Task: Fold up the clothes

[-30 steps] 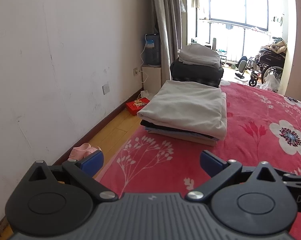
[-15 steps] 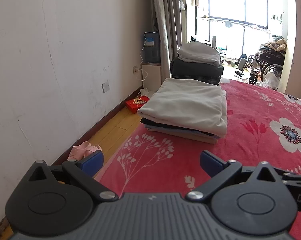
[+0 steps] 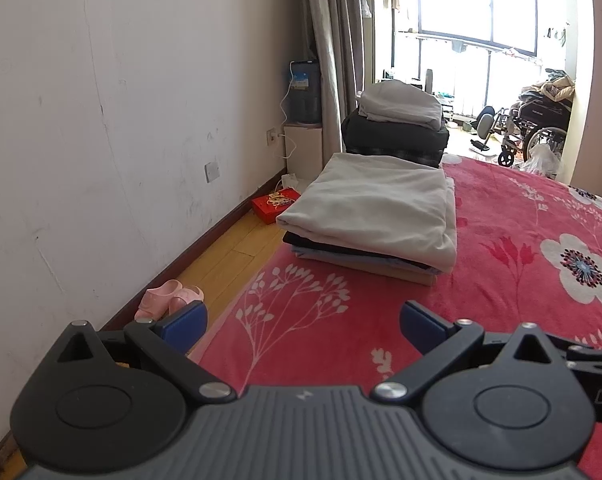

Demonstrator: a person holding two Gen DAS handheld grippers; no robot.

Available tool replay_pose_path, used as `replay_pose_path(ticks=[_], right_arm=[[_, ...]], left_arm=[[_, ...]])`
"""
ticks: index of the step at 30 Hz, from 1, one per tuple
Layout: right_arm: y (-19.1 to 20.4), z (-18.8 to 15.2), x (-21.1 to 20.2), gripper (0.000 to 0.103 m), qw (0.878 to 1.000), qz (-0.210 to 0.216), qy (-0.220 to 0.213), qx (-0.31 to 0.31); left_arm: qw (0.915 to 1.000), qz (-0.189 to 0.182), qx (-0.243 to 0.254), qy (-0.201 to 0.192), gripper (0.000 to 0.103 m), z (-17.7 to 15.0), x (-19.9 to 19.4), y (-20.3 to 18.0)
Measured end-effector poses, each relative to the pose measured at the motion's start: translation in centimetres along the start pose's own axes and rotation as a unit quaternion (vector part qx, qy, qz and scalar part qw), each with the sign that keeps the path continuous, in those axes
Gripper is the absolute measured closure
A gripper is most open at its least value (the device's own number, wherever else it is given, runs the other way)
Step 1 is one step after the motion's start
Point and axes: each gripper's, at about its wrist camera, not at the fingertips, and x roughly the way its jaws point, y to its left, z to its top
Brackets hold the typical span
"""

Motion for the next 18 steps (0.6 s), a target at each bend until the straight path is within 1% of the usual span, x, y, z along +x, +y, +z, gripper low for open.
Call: replay_pose_path(ticks=[18], right_arm=[[0.19,-0.06,0.00,0.001,1.000,0.000,0.002,-0.003]], left_arm=[[1.0000,0.000,-0.005,0.003,0.000,-0.04,0.05,0.70]])
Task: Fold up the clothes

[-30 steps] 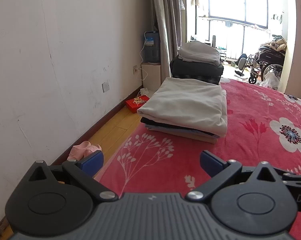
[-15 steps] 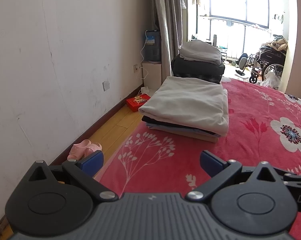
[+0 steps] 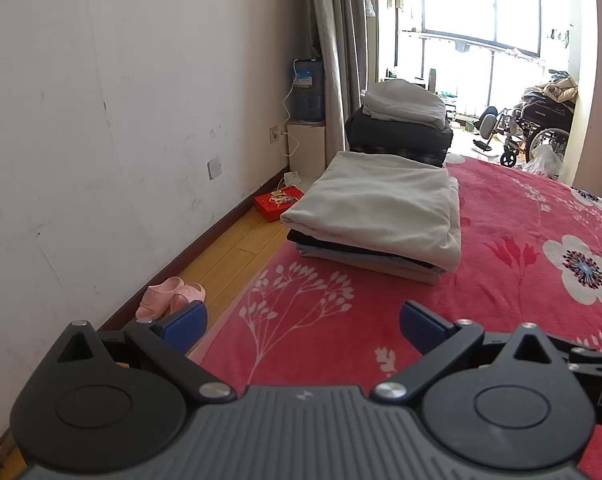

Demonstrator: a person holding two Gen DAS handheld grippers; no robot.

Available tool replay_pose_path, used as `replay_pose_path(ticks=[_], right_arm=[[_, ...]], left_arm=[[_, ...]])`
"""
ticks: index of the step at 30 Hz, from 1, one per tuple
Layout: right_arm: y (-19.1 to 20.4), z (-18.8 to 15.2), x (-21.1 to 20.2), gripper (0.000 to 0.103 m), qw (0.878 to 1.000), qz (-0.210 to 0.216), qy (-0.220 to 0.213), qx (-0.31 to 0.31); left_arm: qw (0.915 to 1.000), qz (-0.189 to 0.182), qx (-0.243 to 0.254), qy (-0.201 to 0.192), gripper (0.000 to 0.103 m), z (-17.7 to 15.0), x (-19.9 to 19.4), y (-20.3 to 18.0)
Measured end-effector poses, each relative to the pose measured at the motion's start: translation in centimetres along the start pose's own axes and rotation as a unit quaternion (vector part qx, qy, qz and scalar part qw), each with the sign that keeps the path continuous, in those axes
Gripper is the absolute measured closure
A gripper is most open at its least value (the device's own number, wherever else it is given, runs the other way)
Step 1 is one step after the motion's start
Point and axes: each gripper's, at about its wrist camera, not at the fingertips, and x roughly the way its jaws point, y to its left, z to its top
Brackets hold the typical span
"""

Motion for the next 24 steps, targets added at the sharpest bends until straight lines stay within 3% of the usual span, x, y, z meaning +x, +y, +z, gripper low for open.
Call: replay_pose_path(ticks=[24], right_arm=[[0.18,-0.03,0.08,0.001,1.000,0.000,0.001,0.000]], left_arm=[[1.0000,0.000,0.000,0.001,0.000,-0.03,0.13,0.11]])
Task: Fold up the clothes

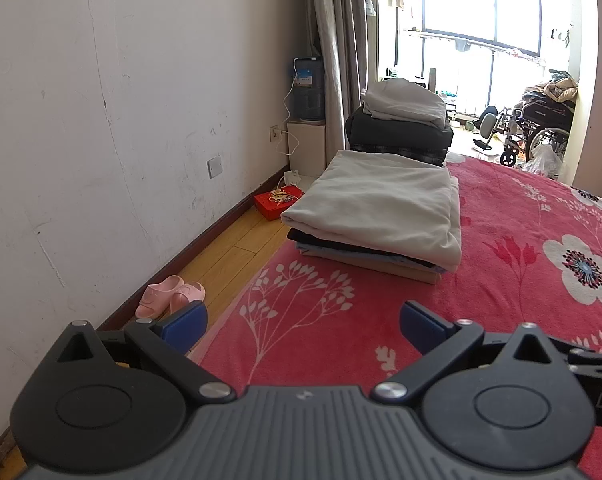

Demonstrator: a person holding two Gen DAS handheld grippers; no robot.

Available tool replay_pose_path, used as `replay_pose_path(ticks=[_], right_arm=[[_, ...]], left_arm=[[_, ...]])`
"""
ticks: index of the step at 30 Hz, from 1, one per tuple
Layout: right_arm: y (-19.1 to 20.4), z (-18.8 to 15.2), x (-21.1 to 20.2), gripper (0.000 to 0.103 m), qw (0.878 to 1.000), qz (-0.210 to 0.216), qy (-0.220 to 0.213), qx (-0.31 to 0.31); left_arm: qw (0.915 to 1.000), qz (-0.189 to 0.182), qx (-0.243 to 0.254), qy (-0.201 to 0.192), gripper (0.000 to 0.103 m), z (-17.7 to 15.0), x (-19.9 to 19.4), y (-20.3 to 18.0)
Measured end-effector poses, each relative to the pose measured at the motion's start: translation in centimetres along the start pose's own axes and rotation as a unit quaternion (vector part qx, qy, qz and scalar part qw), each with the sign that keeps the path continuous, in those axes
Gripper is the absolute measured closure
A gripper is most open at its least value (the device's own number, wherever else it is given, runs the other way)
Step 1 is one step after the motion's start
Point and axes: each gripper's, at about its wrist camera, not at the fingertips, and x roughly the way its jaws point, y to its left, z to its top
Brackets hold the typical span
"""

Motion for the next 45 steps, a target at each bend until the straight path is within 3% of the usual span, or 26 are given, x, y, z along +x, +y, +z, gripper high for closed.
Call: replay_pose_path(ticks=[45], right_arm=[[0.60,-0.11,-0.12,0.001,1.000,0.000,0.002,-0.008]], left_arm=[[1.0000,0.002,-0.008,0.005,0.000,-0.03,-0.08,0.47]])
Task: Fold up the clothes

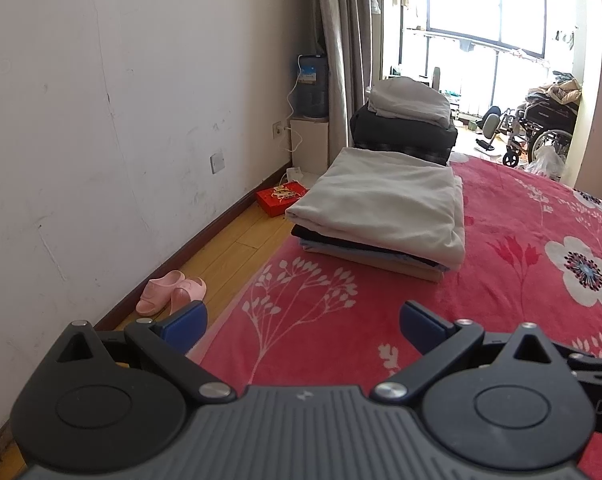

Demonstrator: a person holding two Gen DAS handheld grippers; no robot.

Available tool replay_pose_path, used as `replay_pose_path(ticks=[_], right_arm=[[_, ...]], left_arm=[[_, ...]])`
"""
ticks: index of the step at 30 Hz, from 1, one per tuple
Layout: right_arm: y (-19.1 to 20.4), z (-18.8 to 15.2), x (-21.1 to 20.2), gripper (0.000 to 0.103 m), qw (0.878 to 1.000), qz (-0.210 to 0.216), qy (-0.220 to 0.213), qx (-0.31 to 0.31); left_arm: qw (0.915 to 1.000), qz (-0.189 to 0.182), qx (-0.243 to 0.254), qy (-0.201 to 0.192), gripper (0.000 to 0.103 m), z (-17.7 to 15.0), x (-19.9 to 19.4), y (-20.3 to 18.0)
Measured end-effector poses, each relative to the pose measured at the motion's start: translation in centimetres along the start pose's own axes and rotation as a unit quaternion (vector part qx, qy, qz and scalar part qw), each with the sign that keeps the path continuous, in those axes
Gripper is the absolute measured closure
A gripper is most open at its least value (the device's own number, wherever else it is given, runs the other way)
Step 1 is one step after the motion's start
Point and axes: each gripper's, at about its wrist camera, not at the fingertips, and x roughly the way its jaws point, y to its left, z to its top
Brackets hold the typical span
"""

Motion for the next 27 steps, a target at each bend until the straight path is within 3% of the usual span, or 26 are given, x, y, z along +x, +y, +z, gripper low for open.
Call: replay_pose_path(ticks=[27], right_arm=[[0.07,0.02,0.10,0.001,1.000,0.001,0.004,0.001]], left_arm=[[1.0000,0.000,-0.002,0.005,0.000,-0.02,0.52,-0.02]])
